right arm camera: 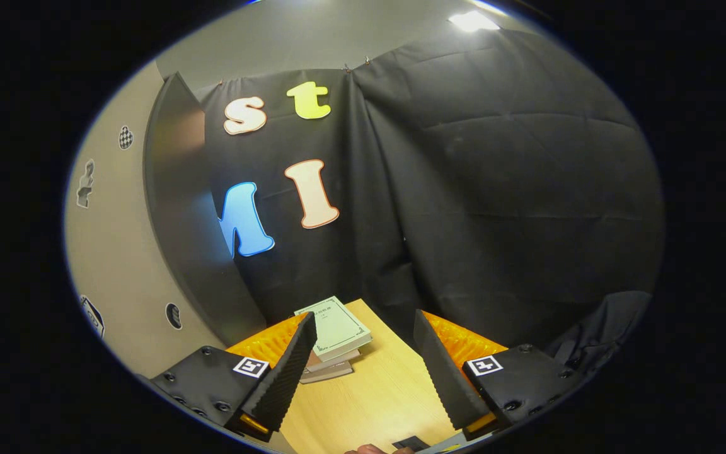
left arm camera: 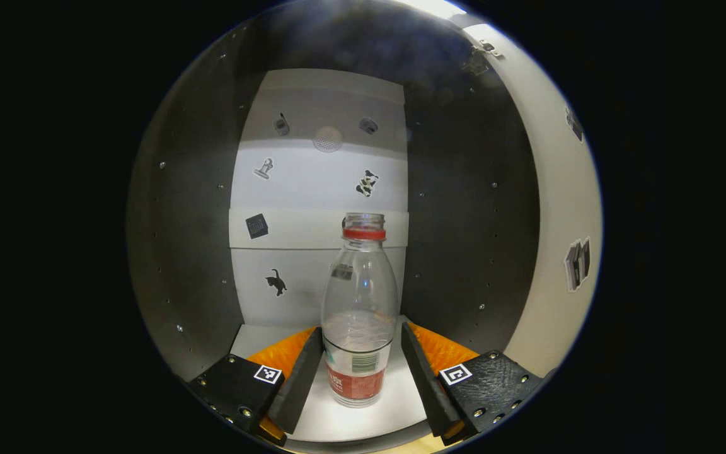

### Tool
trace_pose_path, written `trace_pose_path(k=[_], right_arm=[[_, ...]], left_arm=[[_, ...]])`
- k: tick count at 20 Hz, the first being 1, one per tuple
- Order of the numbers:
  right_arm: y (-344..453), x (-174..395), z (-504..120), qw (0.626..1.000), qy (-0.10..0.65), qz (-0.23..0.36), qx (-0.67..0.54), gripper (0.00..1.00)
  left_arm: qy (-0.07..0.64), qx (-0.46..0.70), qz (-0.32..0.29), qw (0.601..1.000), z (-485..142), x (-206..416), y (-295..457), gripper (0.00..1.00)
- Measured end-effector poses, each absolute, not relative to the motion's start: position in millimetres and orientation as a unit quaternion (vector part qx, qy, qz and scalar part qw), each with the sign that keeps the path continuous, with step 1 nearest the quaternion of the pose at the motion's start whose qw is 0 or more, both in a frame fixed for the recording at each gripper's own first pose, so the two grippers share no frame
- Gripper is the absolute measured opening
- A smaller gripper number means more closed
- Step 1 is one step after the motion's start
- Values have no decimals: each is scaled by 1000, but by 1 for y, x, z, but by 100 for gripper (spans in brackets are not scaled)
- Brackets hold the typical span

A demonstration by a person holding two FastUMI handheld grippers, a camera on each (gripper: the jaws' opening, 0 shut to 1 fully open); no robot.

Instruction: Open the cabinet door with the right hand, grasp the bottle in the cabinet with the left hand and place it on the coaster, then close the cabinet door with the right hand.

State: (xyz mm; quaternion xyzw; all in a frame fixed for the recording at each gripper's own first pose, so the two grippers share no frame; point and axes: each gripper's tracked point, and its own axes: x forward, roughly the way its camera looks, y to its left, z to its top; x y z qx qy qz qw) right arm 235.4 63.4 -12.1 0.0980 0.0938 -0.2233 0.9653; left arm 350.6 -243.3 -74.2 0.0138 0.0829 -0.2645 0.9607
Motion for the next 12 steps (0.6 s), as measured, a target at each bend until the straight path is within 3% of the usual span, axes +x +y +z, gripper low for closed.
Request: trace_pose_path(k=[10, 11, 12], right_arm=[[62, 239, -15, 964, 99, -232, 89, 98], [62, 238, -14, 964, 99, -232, 89, 98], [63, 238, -14, 963, 98, -233, 89, 98]], left_arm=[[101, -14, -274, 956, -83, 356, -245, 72], [101, -15, -274, 956, -84, 358, -246, 65], [102, -15, -275, 956, -84, 358, -246, 65]])
